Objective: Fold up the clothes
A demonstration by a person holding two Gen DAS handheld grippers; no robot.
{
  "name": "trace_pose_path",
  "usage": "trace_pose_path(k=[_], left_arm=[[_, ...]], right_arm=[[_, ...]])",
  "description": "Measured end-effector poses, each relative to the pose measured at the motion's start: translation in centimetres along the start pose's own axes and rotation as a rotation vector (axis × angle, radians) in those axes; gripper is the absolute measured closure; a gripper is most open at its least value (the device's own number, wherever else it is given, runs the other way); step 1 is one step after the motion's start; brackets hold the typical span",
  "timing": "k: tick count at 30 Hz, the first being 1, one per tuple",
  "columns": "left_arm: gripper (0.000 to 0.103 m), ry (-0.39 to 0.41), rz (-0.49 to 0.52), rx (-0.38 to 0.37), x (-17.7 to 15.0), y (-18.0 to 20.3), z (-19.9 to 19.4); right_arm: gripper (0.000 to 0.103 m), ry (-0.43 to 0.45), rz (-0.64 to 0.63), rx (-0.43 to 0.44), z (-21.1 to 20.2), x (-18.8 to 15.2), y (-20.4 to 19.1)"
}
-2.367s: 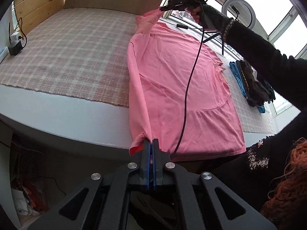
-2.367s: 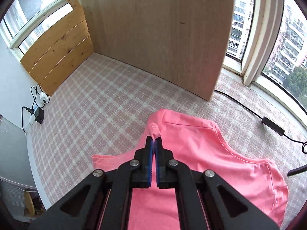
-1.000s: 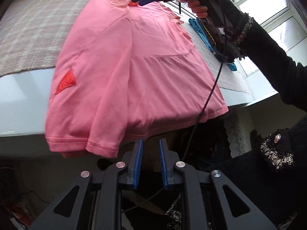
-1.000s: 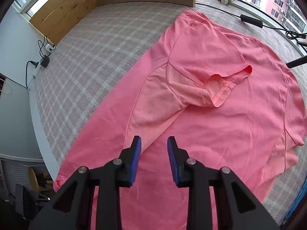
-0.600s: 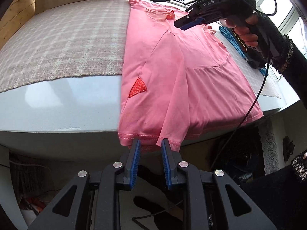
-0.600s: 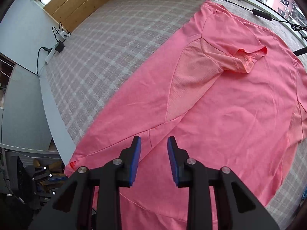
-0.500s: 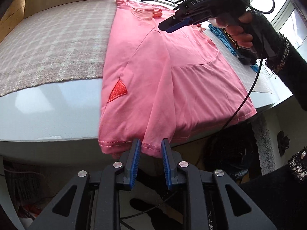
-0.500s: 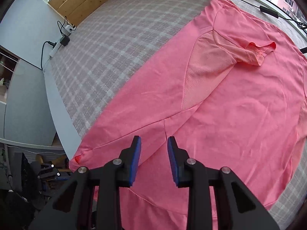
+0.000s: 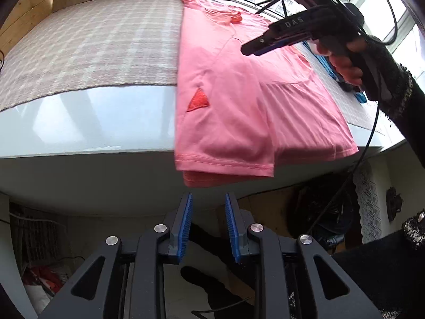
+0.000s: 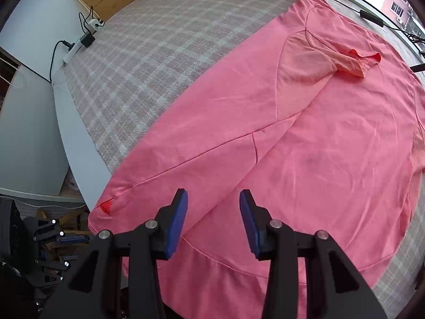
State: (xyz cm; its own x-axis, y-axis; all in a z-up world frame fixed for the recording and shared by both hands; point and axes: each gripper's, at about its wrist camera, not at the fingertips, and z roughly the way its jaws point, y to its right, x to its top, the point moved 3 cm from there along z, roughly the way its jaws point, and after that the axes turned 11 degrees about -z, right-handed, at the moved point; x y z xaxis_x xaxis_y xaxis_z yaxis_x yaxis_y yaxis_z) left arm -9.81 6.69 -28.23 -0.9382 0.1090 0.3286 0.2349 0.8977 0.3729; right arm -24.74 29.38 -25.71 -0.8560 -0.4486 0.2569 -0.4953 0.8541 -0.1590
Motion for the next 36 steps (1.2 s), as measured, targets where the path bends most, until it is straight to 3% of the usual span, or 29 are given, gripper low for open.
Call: trace_pose_path(k=[4, 10, 12, 14, 15, 19, 23, 26, 30, 34, 36], left_arm=[[0.075, 0.023, -0.052, 0.006, 1.3, -1.7, 0.4], [0.074, 0.024, -0.036, -0.022, 1.9, -0.9, 1.1], [0.077, 0.026, -0.041, -0.043, 2.0, -0.5, 1.2], [0.096, 0.024, -0.044, -0.076, 2.0, -0.1, 1.2], [0.101, 0.028, -0.035, -0.079, 2.0, 0.1, 1.1], [0.101, 0.025, 0.022, -0.079, 1.5, 1.1, 0.3], [0.102, 0.014, 0.025, -0.05, 0.8, 0.4, -0.3], [0.102, -0.023, -0.007, -0.023, 0.5, -1.1, 0.4], [0.089, -0.019, -0.019, 0.002, 0.4, -2.0, -1.6], [0.086, 0.015, 0.054, 0.042, 2.1, -1.1, -4.7], [0.084, 0.039, 0.091, 0.056, 4.2, 0.3, -5.1]], right_arm=[[0.063, -0.015, 0.096, 0.06, 1.3, 0.1, 0.7], [0.063, -0.038, 0.011, -0.017, 1.5, 0.3, -0.9], [0.067, -0.037, -0.009, -0.029, 1.6, 0.4, -1.6], [0.079, -0.041, -0.025, -0.04, 1.7, 0.5, -2.0], [0.081, -0.039, -0.028, -0.047, 1.7, 0.5, -2.1], [0.093, -0.039, -0.042, -0.045, 1.5, 0.6, -2.4], [0.097, -0.05, -0.066, -0.052, 1.0, 0.6, -2.7], [0.097, -0.115, -0.077, -0.067, 1.4, 0.4, -2.3], [0.095, -0.011, 0.007, -0.039, -3.7, 0.1, 0.9], [0.09, 0.146, 0.082, -0.118, -10.9, 0.0, 6.4], [0.09, 0.204, 0.084, -0.159, -13.1, 1.8, 9.8]])
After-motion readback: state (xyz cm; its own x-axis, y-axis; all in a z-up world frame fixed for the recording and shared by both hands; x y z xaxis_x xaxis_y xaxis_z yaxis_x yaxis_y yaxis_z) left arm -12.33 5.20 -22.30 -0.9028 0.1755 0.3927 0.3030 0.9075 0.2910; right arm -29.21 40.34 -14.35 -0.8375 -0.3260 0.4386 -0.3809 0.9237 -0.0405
